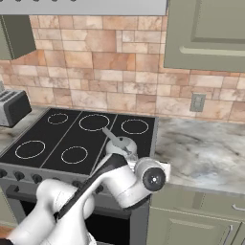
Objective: Turn on the front right burner of the stove.
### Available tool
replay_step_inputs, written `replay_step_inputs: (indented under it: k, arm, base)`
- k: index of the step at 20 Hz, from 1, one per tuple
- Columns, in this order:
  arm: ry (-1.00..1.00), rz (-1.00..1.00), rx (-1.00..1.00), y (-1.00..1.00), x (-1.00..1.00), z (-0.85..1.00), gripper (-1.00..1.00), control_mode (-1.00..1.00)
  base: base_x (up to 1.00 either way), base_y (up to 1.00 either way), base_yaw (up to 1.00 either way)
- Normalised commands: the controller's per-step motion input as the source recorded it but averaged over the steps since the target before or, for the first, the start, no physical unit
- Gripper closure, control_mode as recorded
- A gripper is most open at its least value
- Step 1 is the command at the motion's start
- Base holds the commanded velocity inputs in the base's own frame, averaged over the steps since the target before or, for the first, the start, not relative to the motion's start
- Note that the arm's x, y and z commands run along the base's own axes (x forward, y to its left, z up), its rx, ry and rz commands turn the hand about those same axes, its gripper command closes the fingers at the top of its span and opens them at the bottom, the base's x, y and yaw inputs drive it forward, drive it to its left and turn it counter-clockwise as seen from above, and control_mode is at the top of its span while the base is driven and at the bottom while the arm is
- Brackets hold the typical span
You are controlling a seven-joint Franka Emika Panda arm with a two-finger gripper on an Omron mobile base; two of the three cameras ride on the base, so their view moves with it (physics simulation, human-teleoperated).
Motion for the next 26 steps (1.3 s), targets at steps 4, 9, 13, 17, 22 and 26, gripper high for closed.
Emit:
replay_step_inputs:
  k: [4,9,13,17,22,26]
  arm:
    - [-0.31,0.00,-0.08,-0.21,0.00,-0.79,-1.00,-1.00]
    - [-0.09,0.00,-0.13,-0.28,0.00,-0.51,-1.00,-1.00]
    - [-0.14,0.00,-0.12,-0.32,0.00,-0.65,-1.00,-1.00]
    - [-0.26,0.00,-0.02,-0.44,-0.04,-0.73,-1.00,-1.00]
    - [-0.17,0.10,0.00,-0.29,-0.37,-0.40,-1.00,-1.00]
    - [-0.07,0.18,0.00,-0.03,-0.25,-0.31,-1.00,-1.00]
  base:
    - [0.00,0.00,0.00]
    - [0.00,0.00,0.00]
    - [0.00,0.00,0.00]
    - [0.00,0.00,0.00]
    - [0.00,0.00,0.00]
    - [0.00,0.00,0.00]
